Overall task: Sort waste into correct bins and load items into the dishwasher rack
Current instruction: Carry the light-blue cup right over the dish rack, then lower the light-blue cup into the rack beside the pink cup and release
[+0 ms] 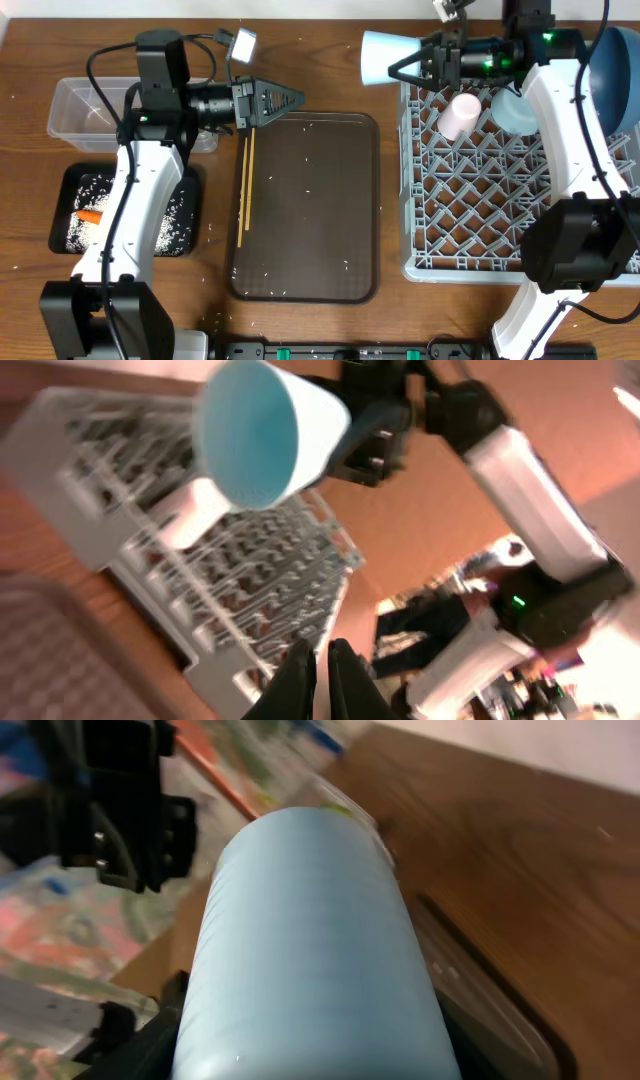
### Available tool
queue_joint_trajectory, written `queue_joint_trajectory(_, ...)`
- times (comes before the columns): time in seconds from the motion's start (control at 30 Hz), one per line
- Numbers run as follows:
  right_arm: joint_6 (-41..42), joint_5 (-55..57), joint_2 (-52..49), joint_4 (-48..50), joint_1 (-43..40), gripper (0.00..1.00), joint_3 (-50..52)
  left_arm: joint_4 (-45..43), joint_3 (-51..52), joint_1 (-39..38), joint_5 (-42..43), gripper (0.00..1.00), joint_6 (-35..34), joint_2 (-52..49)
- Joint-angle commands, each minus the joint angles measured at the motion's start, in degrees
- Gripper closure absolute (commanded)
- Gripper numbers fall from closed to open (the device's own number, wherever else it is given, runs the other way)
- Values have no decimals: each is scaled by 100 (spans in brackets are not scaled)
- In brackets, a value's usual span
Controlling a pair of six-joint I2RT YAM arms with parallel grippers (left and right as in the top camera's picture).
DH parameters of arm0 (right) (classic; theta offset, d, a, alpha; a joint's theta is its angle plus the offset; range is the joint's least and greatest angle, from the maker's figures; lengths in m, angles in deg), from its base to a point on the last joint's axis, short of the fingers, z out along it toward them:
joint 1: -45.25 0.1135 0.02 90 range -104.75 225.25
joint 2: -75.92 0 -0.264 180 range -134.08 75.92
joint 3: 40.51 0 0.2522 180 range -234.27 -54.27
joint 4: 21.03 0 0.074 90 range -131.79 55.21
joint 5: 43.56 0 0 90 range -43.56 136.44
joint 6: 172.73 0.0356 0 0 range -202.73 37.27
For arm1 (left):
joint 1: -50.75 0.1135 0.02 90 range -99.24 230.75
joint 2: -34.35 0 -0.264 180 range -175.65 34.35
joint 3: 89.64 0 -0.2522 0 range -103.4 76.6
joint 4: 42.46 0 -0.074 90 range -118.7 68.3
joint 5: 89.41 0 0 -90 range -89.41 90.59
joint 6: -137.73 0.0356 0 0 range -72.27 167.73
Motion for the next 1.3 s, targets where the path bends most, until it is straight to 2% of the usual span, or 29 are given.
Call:
queue_joint_trajectory(0.0,72,610,11,-146,-13,60,-17,452,-28,11,-1419,92,101,39)
queue_joint_trajectory(0.17,367,1497,142,-396,-85,60,-17,1714,-28,-103,-4216,92,101,39)
queue_joint_trajectory(0.27,610,2430,367,-595,-94,60,-17,2149,-28,-269,-5340,92,101,39)
queue_joint_trajectory(0.4,1040,3810,761,-907,-92,60,-17,2406,-28,-525,-6269,92,103,39)
queue_joint_trajectory(0.6,1696,5731,1217,-1565,-90,61,-17,2715,-28,-872,-7108,92,120,39)
queue_joint_trajectory(0.7,1882,6273,1241,-1978,-90,61,-17,2852,-28,-979,-7335,92,122,39)
queue_joint_trajectory(1.03,2227,6850,1165,-3244,-79,61,17,3108,15,-1032,-7416,92,122,37)
queue_joint_trajectory(1.27,2363,6994,1165,-2938,-55,61,595,3121,76,-1032,-7416,92,122,37)
